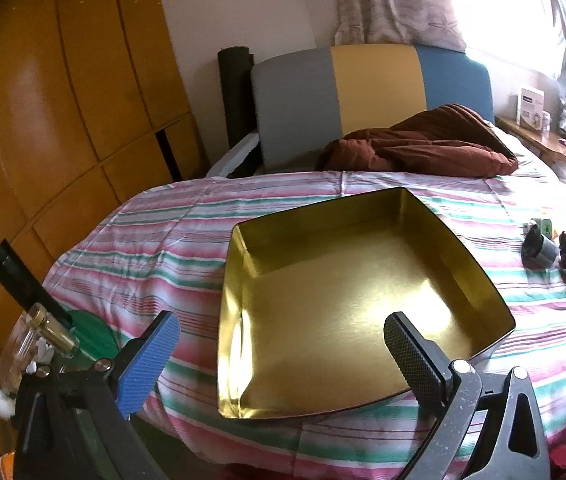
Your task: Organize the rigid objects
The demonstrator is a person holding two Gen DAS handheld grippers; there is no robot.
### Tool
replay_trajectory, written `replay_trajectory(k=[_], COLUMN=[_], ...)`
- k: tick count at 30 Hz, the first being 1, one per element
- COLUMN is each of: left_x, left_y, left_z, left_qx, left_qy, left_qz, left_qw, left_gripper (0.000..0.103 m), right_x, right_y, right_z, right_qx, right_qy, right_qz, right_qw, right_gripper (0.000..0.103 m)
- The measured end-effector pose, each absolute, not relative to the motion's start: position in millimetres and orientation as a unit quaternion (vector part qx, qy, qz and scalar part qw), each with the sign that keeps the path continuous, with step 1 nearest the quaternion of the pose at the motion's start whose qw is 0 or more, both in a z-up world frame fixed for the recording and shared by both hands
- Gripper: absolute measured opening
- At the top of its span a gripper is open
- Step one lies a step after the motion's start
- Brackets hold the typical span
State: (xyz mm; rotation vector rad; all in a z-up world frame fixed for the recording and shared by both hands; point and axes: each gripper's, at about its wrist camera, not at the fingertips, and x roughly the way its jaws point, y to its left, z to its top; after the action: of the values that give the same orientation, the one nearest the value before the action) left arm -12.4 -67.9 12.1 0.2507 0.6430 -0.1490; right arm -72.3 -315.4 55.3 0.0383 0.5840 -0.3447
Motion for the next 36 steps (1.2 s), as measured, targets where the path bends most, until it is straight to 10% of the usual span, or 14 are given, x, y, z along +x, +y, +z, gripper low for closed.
replay_trajectory(k=[19, 36], left_x=[-11, -8], left_y=[-144, -301], left_z=[18, -14], left_qx=[0.089, 0.152], left_qy=[0.352, 0.414], left_qz=[-0.239, -0.380], left_qw=[0.900, 0.813], left_gripper=[0.103, 0.103], right_x=[-150, -161], right_y=[-556, -584], right_z=[18, 2], right_qx=[0.291, 0.413], right_qy=[0.259, 0.250], right_qz=[-0.330, -0.276], right_qw=[0.860, 0.831], right_gripper=[0.103, 0.103])
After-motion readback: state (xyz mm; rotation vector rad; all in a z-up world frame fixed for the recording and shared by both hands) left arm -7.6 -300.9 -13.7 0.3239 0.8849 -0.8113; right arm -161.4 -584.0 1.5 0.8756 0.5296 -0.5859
